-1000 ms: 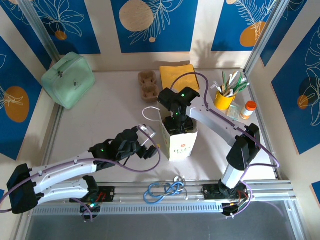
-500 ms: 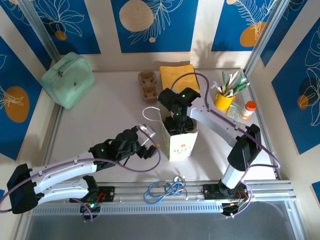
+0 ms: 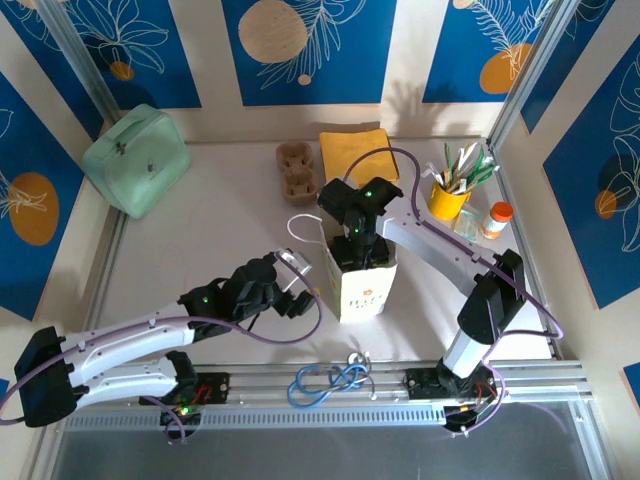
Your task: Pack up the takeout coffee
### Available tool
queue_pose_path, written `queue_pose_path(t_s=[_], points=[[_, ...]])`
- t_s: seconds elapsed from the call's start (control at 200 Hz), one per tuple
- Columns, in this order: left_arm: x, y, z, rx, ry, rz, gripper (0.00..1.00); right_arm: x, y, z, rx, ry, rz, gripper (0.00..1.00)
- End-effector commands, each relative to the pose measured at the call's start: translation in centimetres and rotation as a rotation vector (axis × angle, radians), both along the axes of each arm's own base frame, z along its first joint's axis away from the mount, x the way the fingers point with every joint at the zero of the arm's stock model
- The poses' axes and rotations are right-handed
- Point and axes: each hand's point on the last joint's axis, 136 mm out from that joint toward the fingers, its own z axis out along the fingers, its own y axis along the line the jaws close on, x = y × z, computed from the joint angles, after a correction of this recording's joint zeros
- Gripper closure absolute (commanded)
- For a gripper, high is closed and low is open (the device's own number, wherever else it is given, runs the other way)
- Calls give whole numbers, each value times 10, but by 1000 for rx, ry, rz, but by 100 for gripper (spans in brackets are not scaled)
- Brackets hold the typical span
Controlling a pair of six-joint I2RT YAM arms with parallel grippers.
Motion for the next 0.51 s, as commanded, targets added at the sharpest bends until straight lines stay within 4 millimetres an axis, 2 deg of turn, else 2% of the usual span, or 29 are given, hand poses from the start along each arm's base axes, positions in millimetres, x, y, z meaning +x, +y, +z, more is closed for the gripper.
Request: queue_pose_path(t_s=[0.0, 0.5], points=[[1, -2, 9, -11, -25, 0, 12, -5, -3, 5, 23, 6, -21, 37], [3, -4, 10, -7, -27, 0, 12, -4, -2, 5, 26, 4, -19, 37]])
